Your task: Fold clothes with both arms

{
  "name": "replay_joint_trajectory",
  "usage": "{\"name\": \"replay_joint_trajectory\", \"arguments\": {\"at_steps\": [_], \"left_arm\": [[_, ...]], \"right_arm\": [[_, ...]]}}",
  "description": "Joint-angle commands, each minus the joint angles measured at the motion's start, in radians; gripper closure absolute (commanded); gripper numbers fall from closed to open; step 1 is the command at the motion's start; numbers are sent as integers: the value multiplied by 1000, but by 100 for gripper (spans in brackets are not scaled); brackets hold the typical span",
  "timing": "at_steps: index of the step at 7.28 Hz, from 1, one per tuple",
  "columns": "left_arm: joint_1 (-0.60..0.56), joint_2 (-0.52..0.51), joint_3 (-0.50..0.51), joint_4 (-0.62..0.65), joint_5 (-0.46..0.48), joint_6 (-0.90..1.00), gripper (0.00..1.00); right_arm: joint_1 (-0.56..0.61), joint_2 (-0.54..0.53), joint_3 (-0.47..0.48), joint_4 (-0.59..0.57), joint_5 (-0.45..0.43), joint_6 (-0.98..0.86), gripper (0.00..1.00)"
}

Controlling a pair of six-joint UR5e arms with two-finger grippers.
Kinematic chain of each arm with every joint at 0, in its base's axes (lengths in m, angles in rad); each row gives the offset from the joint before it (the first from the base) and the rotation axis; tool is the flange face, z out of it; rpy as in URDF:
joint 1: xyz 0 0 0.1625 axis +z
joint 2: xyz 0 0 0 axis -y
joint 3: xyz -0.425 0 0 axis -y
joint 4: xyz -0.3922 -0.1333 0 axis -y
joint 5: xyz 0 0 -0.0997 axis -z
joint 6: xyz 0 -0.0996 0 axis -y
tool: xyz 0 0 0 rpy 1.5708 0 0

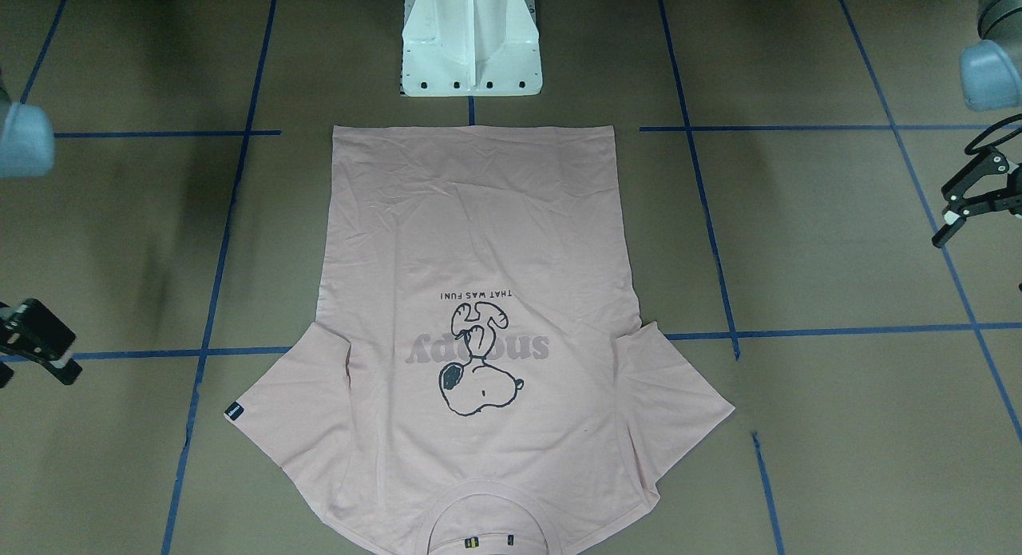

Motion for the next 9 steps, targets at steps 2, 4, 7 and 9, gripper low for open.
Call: {"name": "replay_joint_trajectory", "arguments": {"at_steps": [2,4,7,9], "left_arm": [[3,0,-2,0,0,0,0],[3,-11,-2,0,0,-14,0],[3,-15,-2,0,0,-16,0],[3,-17,-3,0,0,-16,0]], "right_arm": [[-156,141,-155,13,-150,141,36],[-214,143,-200,19,-184,138,41],[-244,161,-264,32,-236,83,48],[-253,178,-292,46,-251,84,49]]}}
